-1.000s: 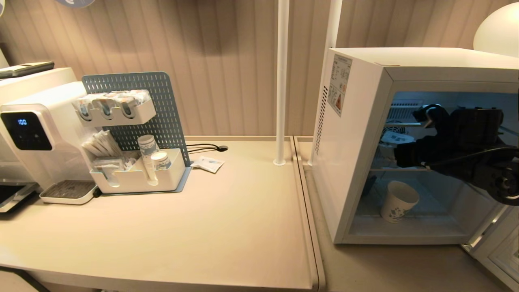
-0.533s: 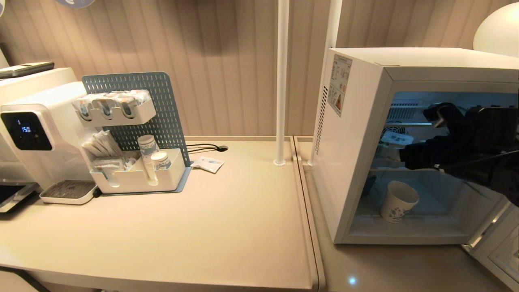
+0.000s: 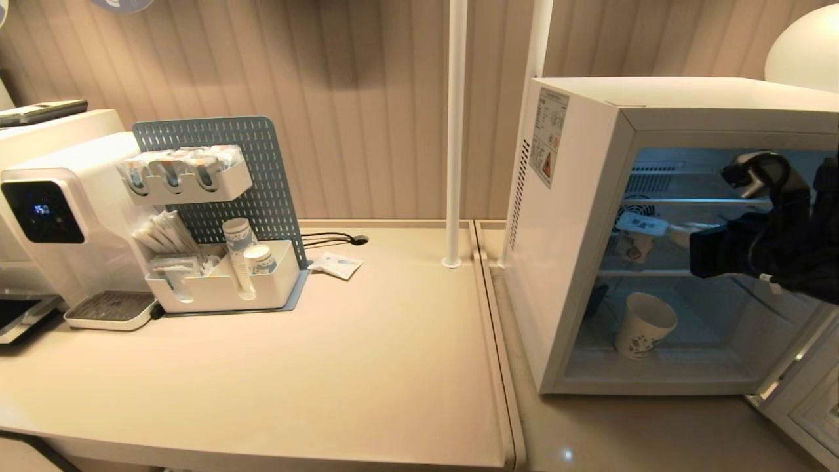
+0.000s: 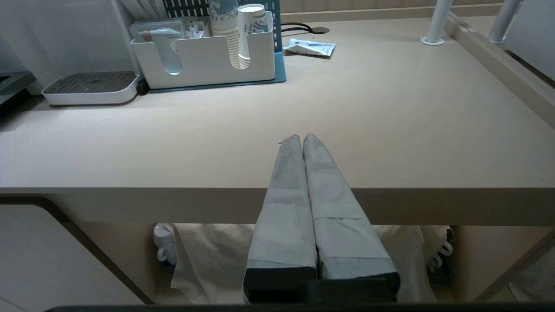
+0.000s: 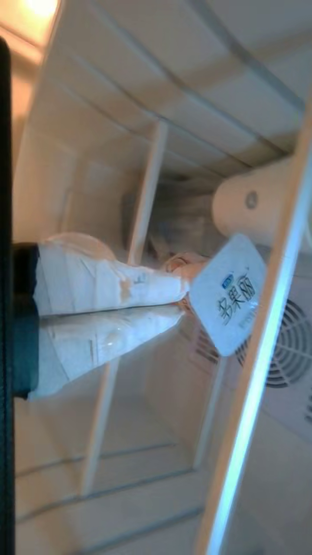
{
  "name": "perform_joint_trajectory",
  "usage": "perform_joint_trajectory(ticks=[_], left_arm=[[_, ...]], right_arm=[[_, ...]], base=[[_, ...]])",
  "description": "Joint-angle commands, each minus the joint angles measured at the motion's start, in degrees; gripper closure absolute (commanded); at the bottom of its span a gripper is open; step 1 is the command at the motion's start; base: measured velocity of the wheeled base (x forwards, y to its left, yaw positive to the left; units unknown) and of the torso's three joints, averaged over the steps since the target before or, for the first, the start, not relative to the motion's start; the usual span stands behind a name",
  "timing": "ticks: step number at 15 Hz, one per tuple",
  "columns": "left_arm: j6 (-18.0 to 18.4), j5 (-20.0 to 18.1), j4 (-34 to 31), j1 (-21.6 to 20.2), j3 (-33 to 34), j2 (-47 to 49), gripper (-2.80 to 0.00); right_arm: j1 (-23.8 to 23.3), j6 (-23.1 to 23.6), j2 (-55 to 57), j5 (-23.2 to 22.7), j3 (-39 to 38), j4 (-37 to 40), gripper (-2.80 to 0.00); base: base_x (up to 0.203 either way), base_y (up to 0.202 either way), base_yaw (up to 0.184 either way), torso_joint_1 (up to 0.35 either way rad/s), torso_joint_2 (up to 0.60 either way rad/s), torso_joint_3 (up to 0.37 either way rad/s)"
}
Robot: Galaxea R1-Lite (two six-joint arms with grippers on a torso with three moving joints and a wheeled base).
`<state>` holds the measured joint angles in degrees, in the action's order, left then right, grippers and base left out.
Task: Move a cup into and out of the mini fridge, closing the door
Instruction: Put the yoghurt in the freezer, then close the freezer door
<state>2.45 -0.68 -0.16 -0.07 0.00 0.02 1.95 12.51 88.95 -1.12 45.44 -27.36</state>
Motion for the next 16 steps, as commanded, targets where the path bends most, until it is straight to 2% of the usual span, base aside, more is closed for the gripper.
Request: perform_joint_trajectory(ticks=[1, 5, 10, 12, 14, 16], left_arm=[[0.01, -0.02, -0.01, -0.01, 0.00, -0.02, 0.00], [0.01, -0.02, -0.01, -0.01, 0.00, -0.02, 0.00], [0.01, -0.02, -0.01, -0.01, 0.00, -0.02, 0.00], [0.01, -0.02, -0.01, -0.01, 0.00, -0.02, 0.00], [0.01, -0.02, -0.01, -0.01, 0.00, -0.02, 0.00], [0.01, -0.02, -0.01, -0.01, 0.00, -0.02, 0.00]], right_arm=[[0.03, 0.43, -7.04, -0.07, -1.71, 1.42, 0.00], [0.03, 0.75, -18.89, 0.28, -2.33, 12.76, 0.00], [0.04, 1.59, -35.16, 0.86, -0.32, 31.59, 0.00], [0.05, 1.75, -42.03, 3.66, -1.06, 37.36, 0.00], [0.23, 1.82, -48.43, 8.35, -5.69, 38.87, 0.00], [0.36, 1.79, -54.40, 9.84, -12.88, 38.88, 0.00]], base=[[0.000, 0.000, 0.000, 0.000, 0.00, 0.000], [0.000, 0.000, 0.000, 0.000, 0.00, 0.000], [0.000, 0.000, 0.000, 0.000, 0.00, 0.000], [0.000, 0.000, 0.000, 0.000, 0.00, 0.000], [0.000, 0.000, 0.000, 0.000, 0.00, 0.000], [0.000, 0.000, 0.000, 0.000, 0.00, 0.000]])
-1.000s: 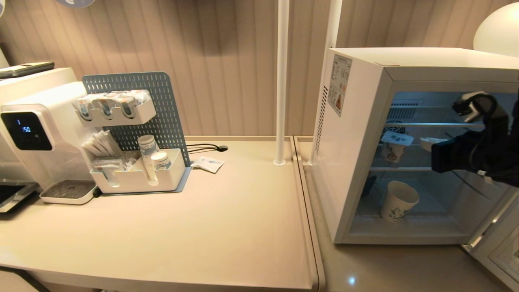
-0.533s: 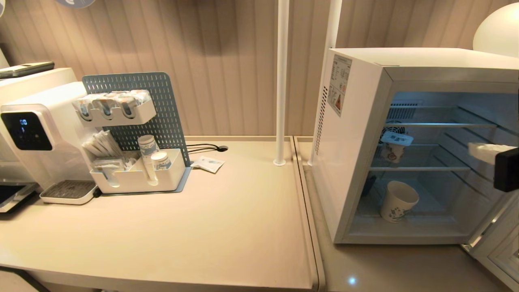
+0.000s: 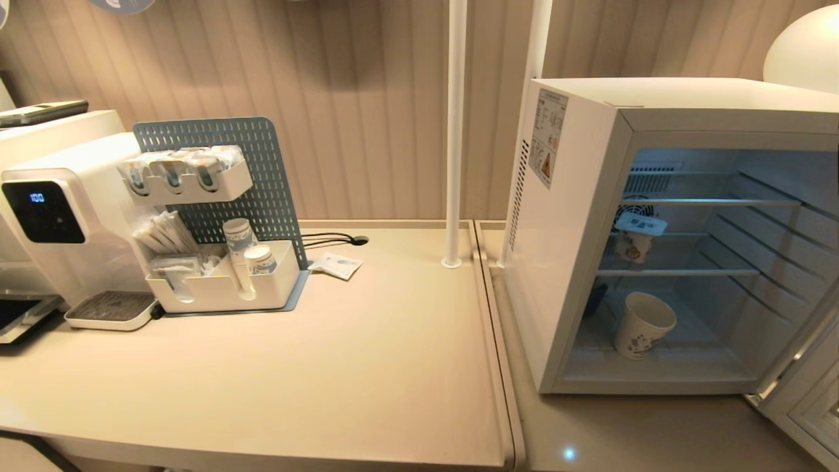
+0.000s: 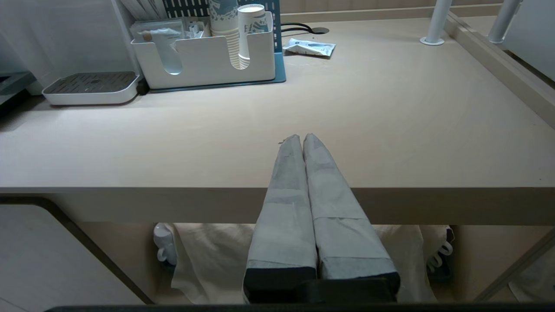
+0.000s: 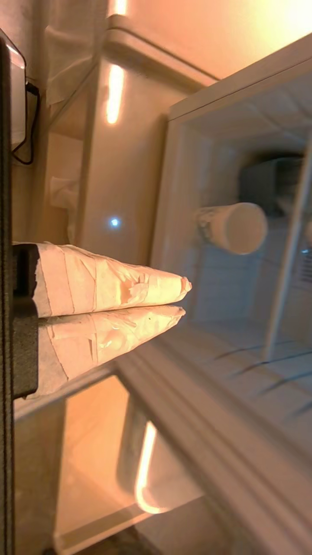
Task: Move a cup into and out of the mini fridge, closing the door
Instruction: Close the freezer door
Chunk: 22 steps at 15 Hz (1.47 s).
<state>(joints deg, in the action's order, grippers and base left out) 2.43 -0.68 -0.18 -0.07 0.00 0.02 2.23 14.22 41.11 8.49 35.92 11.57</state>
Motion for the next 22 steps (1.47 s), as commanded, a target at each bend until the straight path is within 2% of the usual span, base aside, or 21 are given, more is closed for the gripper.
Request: perform_joint_trajectory(ticks=[1, 5, 8, 9, 11, 16, 17, 18, 20, 22], left_arm=[[0.04, -0.02, 0.01, -0.01, 0.00, -0.02, 0.00], [0.04, -0.02, 0.01, -0.01, 0.00, -0.02, 0.00], [0.04, -0.02, 0.01, -0.01, 0.00, -0.02, 0.00], [0.04, -0.02, 0.01, -0.01, 0.00, -0.02, 0.00], [0.04, -0.02, 0.01, -0.01, 0.00, -0.02, 0.00], [0.04, -0.02, 0.01, -0.01, 0.00, -0.02, 0.00], [0.04, -0.02, 0.01, -0.01, 0.00, -0.02, 0.00], [0.12, -0.02, 0.01, -0.01, 0.00, -0.02, 0.00], [0.04, -0.02, 0.01, -0.01, 0.00, -0.02, 0.00], [0.04, -0.02, 0.01, -0.01, 0.00, -0.02, 0.00]], right_arm=[[0.11, -0.10, -9.50, 0.46, -5.88, -0.13, 0.00], [0.07, -0.91, -19.61, 0.79, -17.40, -0.85, 0.00], [-0.03, -2.36, -24.71, -0.40, -25.53, -6.49, 0.00], [0.17, -4.65, -25.48, -1.95, -26.01, -5.57, 0.00], [0.12, -6.16, -26.51, -2.92, -25.94, -1.53, 0.00], [-1.61, -6.09, -40.29, -6.23, -28.13, -0.31, 0.00], [-1.70, -6.22, -41.45, -6.10, -29.95, -2.30, 0.00], [-1.75, -6.46, -41.30, -6.50, -32.27, -7.53, 0.00], [-1.79, -8.08, -41.14, -9.36, -35.89, -15.29, 0.00], [-1.79, -10.02, -41.12, -9.37, -35.92, -11.62, 0.00]], base=[[0.000, 0.000, 0.000, 0.000, 0.00, 0.000], [0.000, 0.000, 0.000, 0.000, 0.00, 0.000], [0.000, 0.000, 0.000, 0.000, 0.00, 0.000], [0.000, 0.000, 0.000, 0.000, 0.00, 0.000], [0.000, 0.000, 0.000, 0.000, 0.00, 0.000], [0.000, 0.000, 0.000, 0.000, 0.00, 0.000], [0.000, 0.000, 0.000, 0.000, 0.00, 0.000], [0.000, 0.000, 0.000, 0.000, 0.00, 0.000], [0.000, 0.000, 0.000, 0.000, 0.00, 0.000], [0.000, 0.000, 0.000, 0.000, 0.00, 0.000]])
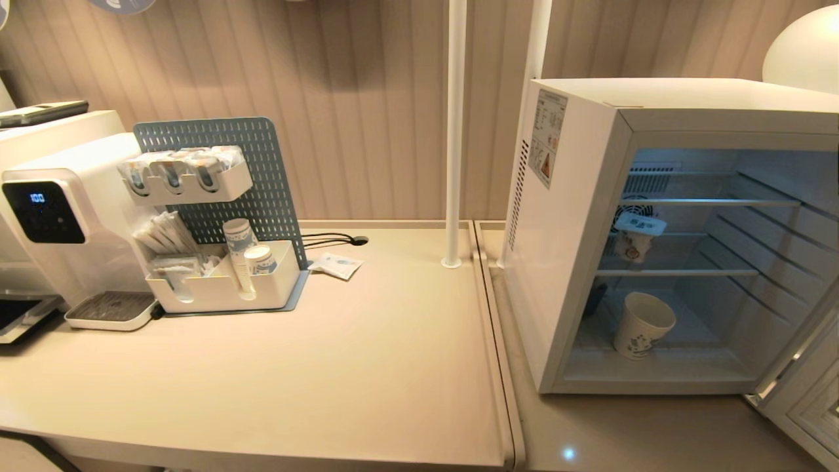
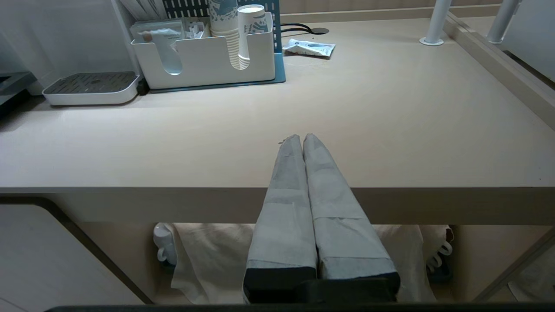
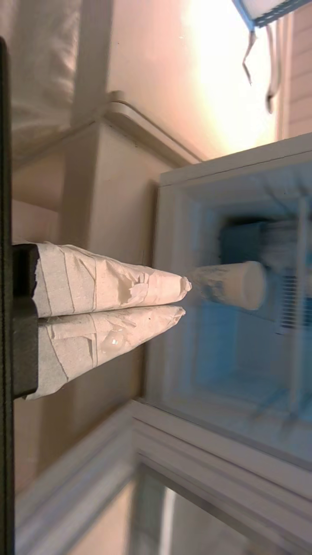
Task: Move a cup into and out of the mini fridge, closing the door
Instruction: Close the freezer door
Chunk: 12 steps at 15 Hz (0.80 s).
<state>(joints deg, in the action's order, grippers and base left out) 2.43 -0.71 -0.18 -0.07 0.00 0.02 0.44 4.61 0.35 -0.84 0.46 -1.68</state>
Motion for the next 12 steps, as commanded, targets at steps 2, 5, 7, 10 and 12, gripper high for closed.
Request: perform_joint_trajectory(ticks=[2, 5, 7, 10, 12], left_arm=[[0.04, 0.00, 0.01, -0.01, 0.00, -0.02, 0.00], [0.04, 0.00, 0.01, -0.01, 0.00, -0.02, 0.00], [0.99, -0.43, -0.11, -0.01, -0.09, -0.01, 0.00], [5.92, -1.05, -0.17, -0.01, 0.00, 0.06, 0.00], [5.74, -1.05, -0.17, -0.01, -0.02, -0.01, 0.00]], right_arm=[[0.00, -0.75, -0.27, -0.04, -0.37, 1.68, 0.00], [0.00, -1.09, -0.35, -0.12, -0.46, 1.60, 0.00], [0.00, -0.30, -0.35, -0.21, -0.51, 1.46, 0.00], [0.00, 0.40, -0.35, -0.12, -0.55, 1.42, 0.00], [0.00, 1.02, -0.35, -0.12, -0.55, 1.33, 0.00]], base=[[0.000, 0.000, 0.000, 0.000, 0.00, 0.000], [0.000, 0.000, 0.000, 0.000, 0.00, 0.000], [0.000, 0.000, 0.000, 0.000, 0.00, 0.000], [0.000, 0.000, 0.000, 0.000, 0.00, 0.000], [0.000, 0.000, 0.000, 0.000, 0.00, 0.000]])
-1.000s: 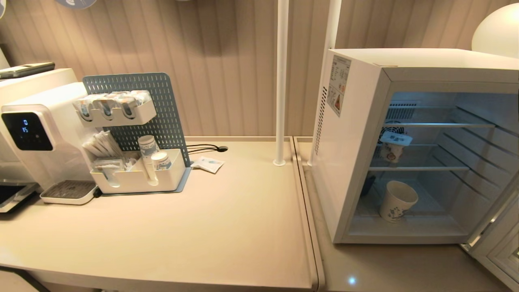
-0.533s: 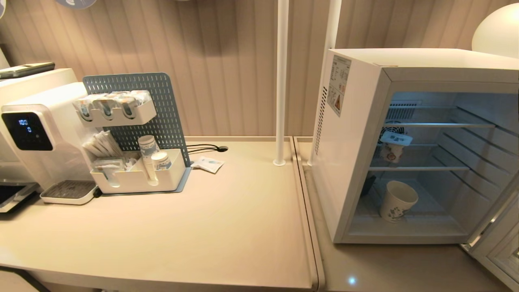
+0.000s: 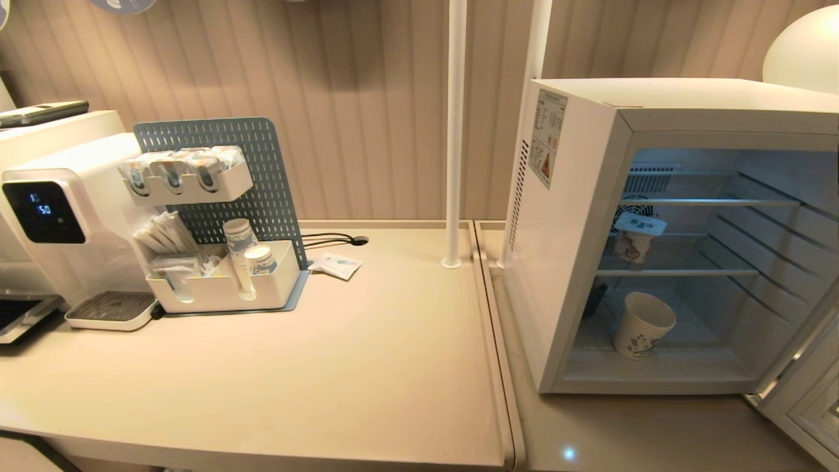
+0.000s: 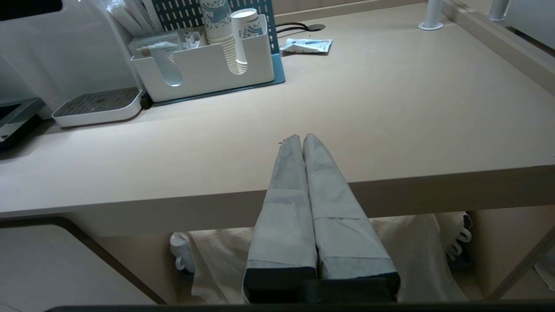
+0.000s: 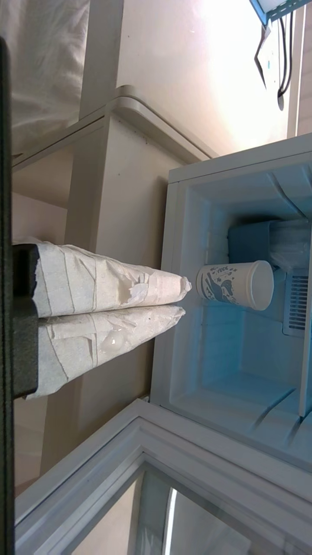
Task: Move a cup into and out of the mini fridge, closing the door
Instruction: Close the freezer door
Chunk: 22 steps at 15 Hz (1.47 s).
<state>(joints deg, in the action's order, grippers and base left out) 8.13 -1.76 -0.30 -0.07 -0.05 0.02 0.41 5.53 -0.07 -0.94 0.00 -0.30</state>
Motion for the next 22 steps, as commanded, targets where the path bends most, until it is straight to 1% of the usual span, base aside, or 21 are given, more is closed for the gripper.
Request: perform_joint_trajectory(ticks=[1, 5, 9, 11, 18, 22], left_arm=[[0.04, 0.09, -0.06, -0.01, 0.05, -0.02, 0.00], [0.04, 0.09, -0.14, -0.01, 0.05, 0.06, 0.00], [-0.11, 0.34, -0.23, -0.01, 0.05, -0.02, 0.00], [-0.92, 0.44, -0.32, -0.01, 0.05, 0.06, 0.00], [-1.01, 0.44, -0.32, -0.01, 0.05, -0.02, 0.00], [-2.16, 0.61, -0.32, -0.01, 0.05, -0.02, 0.00]], right_arm=[[0.02, 0.18, 0.07, -0.03, -0.09, -0.05, 0.00], [0.02, 0.27, 0.07, -0.03, -0.09, -0.13, 0.00], [0.02, 0.27, 0.07, -0.03, -0.09, -0.13, 0.00], [0.02, 0.27, 0.07, -0.03, -0.09, -0.13, 0.00], [0.02, 0.79, 0.07, -0.03, -0.09, -0.22, 0.00], [0.02, 0.73, 0.07, -0.03, -0.09, -0.17, 0.00]], base=[[0.000, 0.000, 0.000, 0.000, 0.00, 0.000], [-0.022, 0.000, 0.001, 0.001, 0.00, 0.000], [-0.191, 0.000, -0.001, 0.002, 0.00, 0.002], [-0.189, 0.000, 0.000, 0.001, 0.00, 0.003], [-0.190, 0.000, 0.000, 0.002, 0.00, 0.004], [-0.182, 0.000, -0.001, 0.003, 0.00, 0.003]])
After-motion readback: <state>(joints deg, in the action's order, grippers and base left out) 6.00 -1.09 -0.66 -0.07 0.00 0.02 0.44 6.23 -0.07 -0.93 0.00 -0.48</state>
